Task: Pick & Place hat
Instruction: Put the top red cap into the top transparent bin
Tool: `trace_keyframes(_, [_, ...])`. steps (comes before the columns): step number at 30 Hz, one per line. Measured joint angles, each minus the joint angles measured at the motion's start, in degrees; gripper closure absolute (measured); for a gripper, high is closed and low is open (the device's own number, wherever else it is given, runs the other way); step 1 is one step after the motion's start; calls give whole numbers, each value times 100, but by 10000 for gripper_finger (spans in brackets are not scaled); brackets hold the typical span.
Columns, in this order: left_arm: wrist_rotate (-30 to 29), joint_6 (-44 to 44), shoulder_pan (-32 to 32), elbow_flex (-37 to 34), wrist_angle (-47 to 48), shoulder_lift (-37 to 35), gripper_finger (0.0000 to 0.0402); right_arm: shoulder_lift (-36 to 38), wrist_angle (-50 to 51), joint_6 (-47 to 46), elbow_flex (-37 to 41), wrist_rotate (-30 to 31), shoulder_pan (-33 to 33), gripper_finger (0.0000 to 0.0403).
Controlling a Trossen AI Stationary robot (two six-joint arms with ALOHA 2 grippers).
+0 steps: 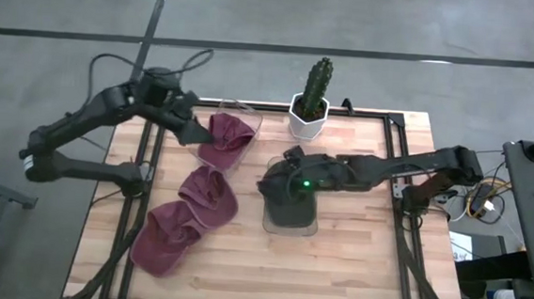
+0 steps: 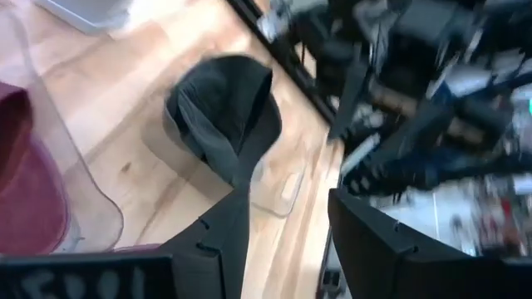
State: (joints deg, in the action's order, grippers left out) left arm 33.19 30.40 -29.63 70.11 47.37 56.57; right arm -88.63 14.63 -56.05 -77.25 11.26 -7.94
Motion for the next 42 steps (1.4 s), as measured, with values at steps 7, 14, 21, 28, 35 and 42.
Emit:
trace_keyframes(7, [507,-1276,475,-2,124,797,245,800,1047,-76,19,24,-158,208])
trace_keyframes(14, [380,-2179,1336,0,120,1639,245,1198,1593,-98,55,41,-341,209])
trace_keyframes(21, [-861,-3308,1921,4,161,2488,245,1168,1697,-187,86,70,-487,209])
trace_keyframes(28, [-2095,-4728,2233,2,520,3069,246,1153,1897,-458,270,71,-613,209])
trace_keyframes(35, [-2577,-5781,2434,-4,742,3580,248,1096,1948,-706,273,74,-648,209])
trace_keyframes(42, [-2597,-5947,2446,-4,723,3994,248,1045,1919,-760,271,99,-648,209])
